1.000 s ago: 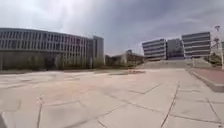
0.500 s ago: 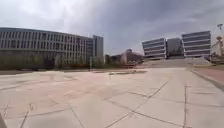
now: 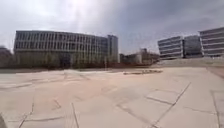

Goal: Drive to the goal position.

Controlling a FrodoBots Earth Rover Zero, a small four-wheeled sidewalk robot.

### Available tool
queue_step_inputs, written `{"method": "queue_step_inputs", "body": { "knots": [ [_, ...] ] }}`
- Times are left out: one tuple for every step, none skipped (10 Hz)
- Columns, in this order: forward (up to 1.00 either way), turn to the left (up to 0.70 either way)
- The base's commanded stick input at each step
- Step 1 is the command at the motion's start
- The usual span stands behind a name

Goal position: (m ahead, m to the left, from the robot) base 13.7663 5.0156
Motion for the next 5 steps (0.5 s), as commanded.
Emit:
{"method": "queue_step_inputs", "body": {
  "knots": [
    [0.7,0.0],
    [0.7,0.0],
    [0.7,0.0],
    [0.7,0.0],
    [0.7,0.0]
  ]
}}
